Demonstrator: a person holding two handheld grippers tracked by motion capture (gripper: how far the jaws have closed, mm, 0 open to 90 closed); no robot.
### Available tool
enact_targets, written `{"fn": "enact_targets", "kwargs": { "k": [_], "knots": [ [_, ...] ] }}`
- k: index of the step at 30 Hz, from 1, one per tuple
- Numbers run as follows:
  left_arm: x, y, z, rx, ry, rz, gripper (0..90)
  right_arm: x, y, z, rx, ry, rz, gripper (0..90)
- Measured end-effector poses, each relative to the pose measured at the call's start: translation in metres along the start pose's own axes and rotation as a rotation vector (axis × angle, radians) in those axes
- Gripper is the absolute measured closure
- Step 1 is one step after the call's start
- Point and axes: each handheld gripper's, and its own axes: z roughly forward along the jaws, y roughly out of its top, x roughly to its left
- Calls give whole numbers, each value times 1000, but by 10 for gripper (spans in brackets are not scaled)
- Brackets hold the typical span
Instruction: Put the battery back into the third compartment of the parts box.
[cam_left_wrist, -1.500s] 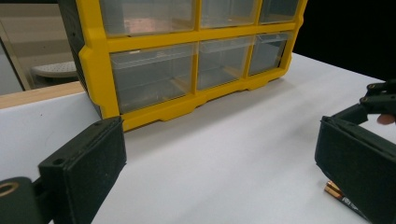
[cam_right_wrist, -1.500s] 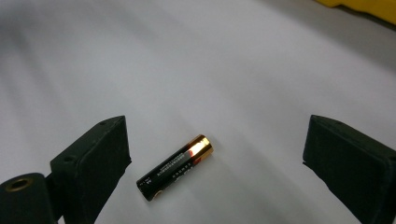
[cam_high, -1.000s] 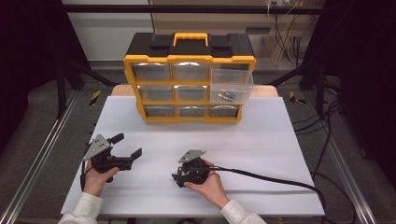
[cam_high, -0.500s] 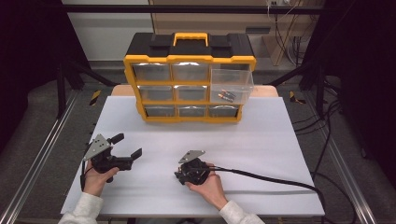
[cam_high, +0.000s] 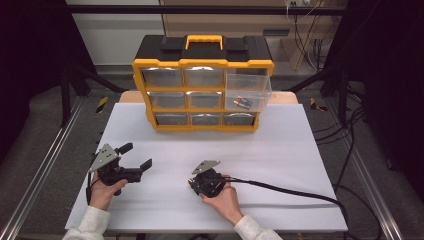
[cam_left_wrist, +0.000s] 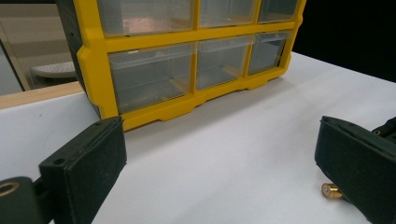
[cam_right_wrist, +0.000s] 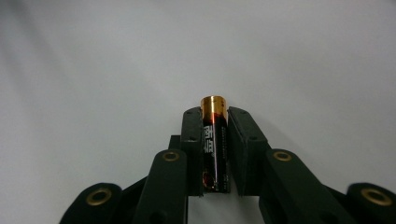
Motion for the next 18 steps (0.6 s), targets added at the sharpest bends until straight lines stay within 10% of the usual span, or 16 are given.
{"fn": "enact_targets", "kwargs": {
  "k": [18],
  "knots": [
    [-1,1,0,-1,-1,0,17,-14,17,-42,-90,20,7,774]
  ]
}}
